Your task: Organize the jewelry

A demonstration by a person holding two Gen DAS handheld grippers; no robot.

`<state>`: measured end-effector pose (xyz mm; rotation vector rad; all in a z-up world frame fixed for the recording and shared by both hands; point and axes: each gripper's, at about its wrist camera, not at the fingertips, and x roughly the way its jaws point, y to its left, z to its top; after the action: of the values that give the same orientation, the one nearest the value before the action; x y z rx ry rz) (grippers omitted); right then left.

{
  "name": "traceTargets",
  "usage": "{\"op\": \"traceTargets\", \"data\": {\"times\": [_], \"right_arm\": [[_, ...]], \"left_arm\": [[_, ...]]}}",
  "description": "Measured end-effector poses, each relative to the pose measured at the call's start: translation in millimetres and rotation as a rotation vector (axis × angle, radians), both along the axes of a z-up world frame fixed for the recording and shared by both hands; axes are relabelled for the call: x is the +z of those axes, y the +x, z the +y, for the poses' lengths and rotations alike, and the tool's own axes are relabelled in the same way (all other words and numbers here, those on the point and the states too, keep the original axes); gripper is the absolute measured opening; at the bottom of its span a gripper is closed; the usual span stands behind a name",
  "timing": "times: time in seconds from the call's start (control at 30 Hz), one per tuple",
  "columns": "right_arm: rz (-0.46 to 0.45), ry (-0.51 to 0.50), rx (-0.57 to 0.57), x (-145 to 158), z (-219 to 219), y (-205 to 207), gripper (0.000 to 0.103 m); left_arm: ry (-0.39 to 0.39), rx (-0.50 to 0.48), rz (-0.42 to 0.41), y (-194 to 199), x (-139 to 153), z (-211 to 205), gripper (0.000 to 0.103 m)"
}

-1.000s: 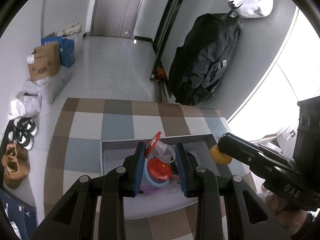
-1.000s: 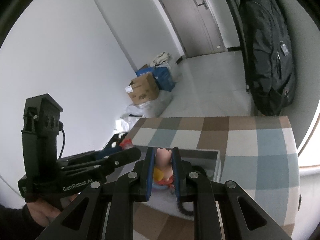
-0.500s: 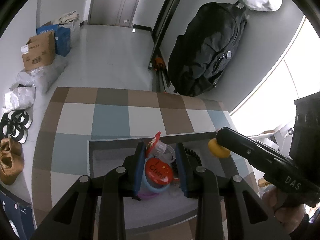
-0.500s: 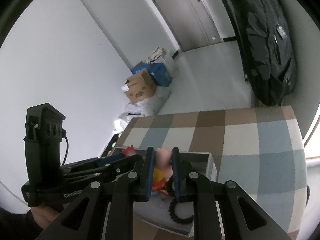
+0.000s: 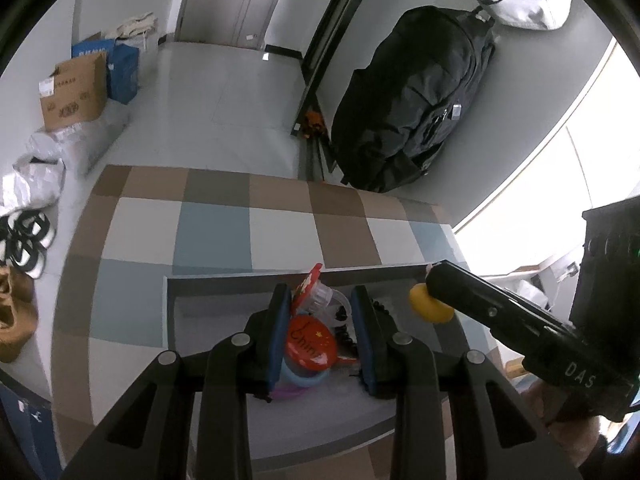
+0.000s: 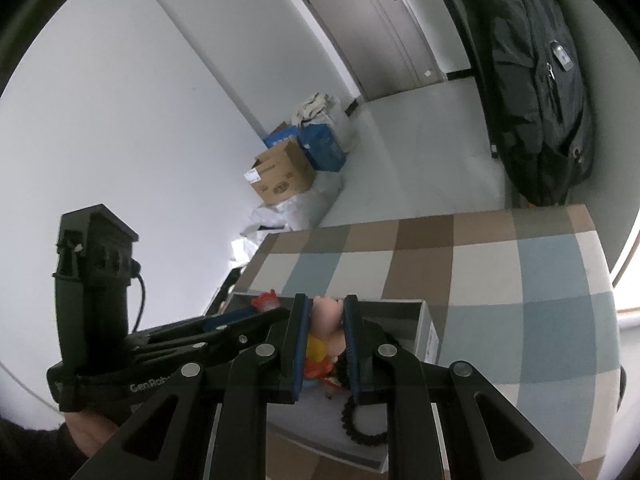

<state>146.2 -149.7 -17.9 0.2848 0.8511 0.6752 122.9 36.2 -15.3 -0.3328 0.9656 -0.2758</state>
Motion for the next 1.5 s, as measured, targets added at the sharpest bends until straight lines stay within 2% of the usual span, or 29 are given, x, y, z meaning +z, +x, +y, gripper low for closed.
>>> {"op": "traceTargets", "data": {"times": [0.1, 0.23, 0.27, 0.3, 0.4, 0.47, 0.53, 0.63, 0.7, 0.87, 1.0, 1.13, 1.3, 1.37, 1.5], "right_arm": [[0.014, -0.004, -0.009, -3, -1, 1, 0.017], [0.012, 0.005, -0.017, -1, -4, 1, 0.019], [0.009, 0.009, -0.017, 0, -5, 1, 0.019], [0.005, 0.01, -0.018, 1, -5, 1, 0.021], [-0.003, 0.016, -0.04, 3, -10, -1, 0.04], [-0.003, 0.019, -0.046, 3, -12, -1, 0.042], [-0.01, 0.009, -0.051, 3, -11, -1, 0.06], [-0.017, 0.008, -0.051, 4, -11, -2, 0.065], [-0.024, 0.001, -0.053, 4, -11, -3, 0.072], [-0.034, -0.01, -0.053, 5, -11, -4, 0.078], [-0.061, -0.021, -0.053, 8, -12, -9, 0.083], [-0.092, -0.032, -0.059, 11, -13, -18, 0.095], [-0.13, -0.03, -0.063, 16, -19, -32, 0.103], [-0.145, -0.031, -0.07, 17, -22, -39, 0.103], [-0.174, -0.04, -0.084, 22, -27, -53, 0.103]], "left_arm": [[-0.019, -0.003, 0.018, 1, -2, 1, 0.028], [-0.013, 0.007, 0.008, 0, 1, 0, 0.053], [-0.015, 0.01, 0.003, -1, 1, 0, 0.055], [-0.018, 0.013, -0.002, -1, 2, 1, 0.055], [-0.016, 0.022, 0.004, -1, 2, 2, 0.055], [-0.001, 0.032, 0.012, 0, 0, 3, 0.055], [0.016, 0.046, 0.016, 0, -1, 3, 0.055], [0.033, 0.059, 0.013, 0, 0, 3, 0.055], [0.044, 0.066, 0.006, -1, 1, 3, 0.055], [0.084, 0.091, -0.022, -3, 5, 2, 0.066], [0.112, 0.121, -0.063, -7, 12, 4, 0.069], [0.144, 0.145, -0.103, -13, 19, 4, 0.075], [0.191, 0.155, -0.169, -27, 26, -1, 0.079], [0.226, 0.168, -0.202, -34, 28, -3, 0.079], [0.244, 0.202, -0.243, -48, 35, -3, 0.08]]}}
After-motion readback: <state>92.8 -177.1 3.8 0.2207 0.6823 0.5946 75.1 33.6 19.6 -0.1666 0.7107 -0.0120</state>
